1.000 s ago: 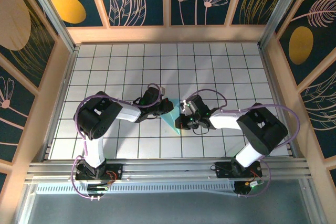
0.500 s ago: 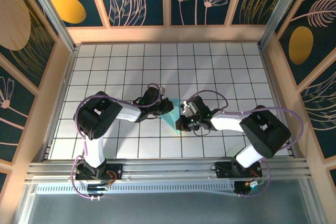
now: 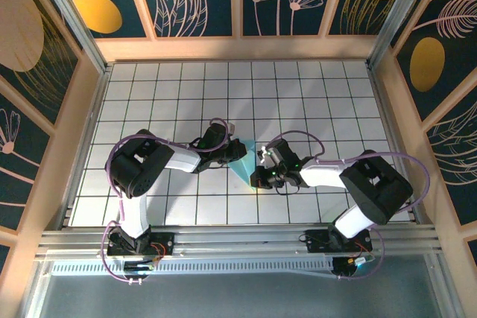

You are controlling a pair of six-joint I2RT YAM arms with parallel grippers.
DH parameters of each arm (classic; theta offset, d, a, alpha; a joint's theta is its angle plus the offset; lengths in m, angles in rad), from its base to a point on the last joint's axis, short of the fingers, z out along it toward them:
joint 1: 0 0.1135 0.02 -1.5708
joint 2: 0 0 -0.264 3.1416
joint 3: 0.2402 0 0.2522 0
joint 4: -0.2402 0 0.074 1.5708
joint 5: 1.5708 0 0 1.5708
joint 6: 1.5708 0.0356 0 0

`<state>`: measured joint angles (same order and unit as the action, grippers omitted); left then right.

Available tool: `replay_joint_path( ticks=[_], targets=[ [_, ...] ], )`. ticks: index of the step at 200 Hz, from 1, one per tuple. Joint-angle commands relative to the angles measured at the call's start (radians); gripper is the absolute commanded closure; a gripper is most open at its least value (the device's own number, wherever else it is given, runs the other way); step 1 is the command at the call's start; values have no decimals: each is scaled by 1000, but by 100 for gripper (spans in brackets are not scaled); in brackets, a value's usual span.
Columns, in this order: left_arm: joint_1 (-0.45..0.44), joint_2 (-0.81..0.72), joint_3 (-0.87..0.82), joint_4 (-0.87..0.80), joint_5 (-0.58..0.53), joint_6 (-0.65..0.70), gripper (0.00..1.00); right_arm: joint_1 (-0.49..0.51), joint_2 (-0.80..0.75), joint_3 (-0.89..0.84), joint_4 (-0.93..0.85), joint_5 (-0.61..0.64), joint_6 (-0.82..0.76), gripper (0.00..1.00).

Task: Fold a paper plane with a square sheet of paper (fold left side to right side)
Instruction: Fourth fold the wing at the center of the table.

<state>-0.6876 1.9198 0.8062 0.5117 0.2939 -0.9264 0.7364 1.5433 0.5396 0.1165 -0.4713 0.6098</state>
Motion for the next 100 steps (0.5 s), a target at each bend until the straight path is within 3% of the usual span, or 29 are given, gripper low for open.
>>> replay_joint_path(
  ticks=[1, 65, 100],
  targets=[
    [3, 58, -7, -111, -64, 2, 100, 11, -7, -46, -69, 19, 7, 100],
    [3, 51, -4, -111, -61, 4, 100, 18, -86, -97, -101, -39, 8, 100],
    [2, 11, -7, -63, -16, -17, 97, -2, -157, -59, -224, -36, -69, 100]
  ],
)
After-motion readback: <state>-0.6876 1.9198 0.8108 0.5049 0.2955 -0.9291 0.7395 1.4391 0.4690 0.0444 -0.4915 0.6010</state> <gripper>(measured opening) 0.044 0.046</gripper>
